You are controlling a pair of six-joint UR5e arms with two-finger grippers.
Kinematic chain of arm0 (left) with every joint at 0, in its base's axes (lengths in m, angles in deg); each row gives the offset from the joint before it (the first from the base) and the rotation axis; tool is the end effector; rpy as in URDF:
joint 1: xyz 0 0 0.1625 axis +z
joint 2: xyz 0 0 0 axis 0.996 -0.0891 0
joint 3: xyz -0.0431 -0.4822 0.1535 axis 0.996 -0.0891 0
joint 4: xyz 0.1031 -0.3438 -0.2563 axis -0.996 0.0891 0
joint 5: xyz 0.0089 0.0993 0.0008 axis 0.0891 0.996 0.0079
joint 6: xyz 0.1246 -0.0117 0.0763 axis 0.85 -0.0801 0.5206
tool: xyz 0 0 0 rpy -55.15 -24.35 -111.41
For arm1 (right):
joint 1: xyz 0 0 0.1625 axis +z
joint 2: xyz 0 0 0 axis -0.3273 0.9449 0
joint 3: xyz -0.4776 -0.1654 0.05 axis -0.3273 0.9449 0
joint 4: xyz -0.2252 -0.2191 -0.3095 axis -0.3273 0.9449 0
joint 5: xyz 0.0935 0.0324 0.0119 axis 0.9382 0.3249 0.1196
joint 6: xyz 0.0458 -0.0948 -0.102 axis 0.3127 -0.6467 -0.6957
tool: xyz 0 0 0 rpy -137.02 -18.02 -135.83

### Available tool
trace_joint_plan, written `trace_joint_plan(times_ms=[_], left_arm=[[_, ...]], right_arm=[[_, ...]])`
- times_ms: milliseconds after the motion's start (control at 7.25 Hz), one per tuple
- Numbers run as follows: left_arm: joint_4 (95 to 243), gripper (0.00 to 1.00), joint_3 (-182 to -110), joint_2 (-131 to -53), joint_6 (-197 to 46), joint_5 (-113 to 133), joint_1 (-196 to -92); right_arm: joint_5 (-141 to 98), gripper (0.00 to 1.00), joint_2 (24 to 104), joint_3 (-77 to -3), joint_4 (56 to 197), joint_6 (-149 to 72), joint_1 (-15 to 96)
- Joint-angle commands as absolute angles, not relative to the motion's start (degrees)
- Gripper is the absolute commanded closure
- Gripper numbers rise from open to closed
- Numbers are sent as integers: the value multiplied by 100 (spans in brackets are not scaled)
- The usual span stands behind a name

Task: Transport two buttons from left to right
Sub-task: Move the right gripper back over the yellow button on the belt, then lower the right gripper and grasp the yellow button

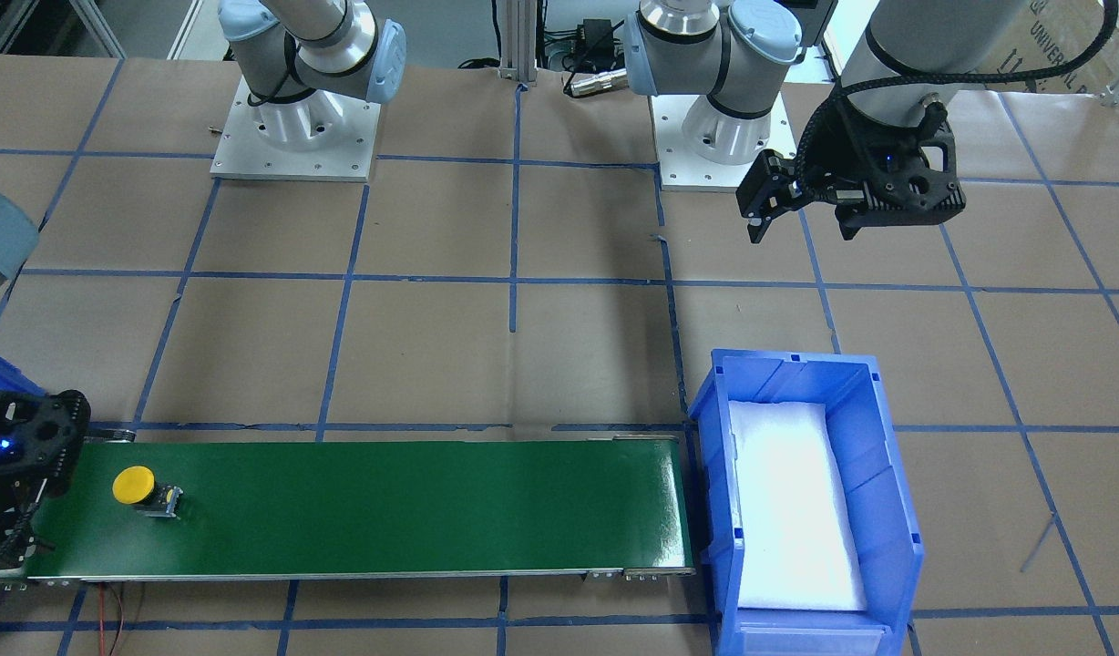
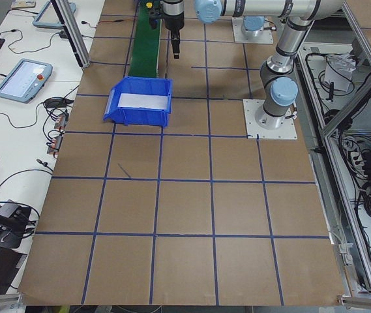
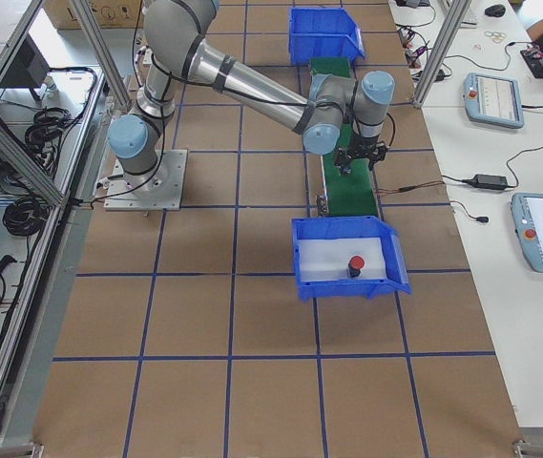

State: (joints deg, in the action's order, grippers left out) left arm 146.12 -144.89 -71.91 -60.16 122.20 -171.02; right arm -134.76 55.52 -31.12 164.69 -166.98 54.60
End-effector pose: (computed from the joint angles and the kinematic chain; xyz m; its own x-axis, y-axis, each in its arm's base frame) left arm -0.0966 -0.5170 0.5253 -0.9981 -0.0593 -0.0140 -0.0599 0.9973 0.0432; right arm -0.0795 -0.7447 0.3005 0.1010 -0.9943 0.0342 -0.9948 -0.1004 0.0190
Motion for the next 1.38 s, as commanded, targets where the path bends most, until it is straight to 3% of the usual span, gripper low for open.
trace_joint_plan(times_ms=[0, 966, 1103, 1241], left_arm=[[14614, 0, -14488, -7189, -6015, 12217, -17102], [14614, 0, -14488, -7188, -5989, 12217, -17102], [14614, 0, -14488, -7188, -5998, 12217, -17102], [14614, 0, -14488, -7188, -5998, 12217, -17102]], right_arm=[[-13422, 0, 5516, -3508, 16906, -16679, 5455], [-13404, 4, 5499, -3474, 16917, -16573, 5455], [-13396, 11, 5508, -3474, 16917, -16573, 5455], [-13404, 32, 5499, -3465, 16934, -16573, 5455]])
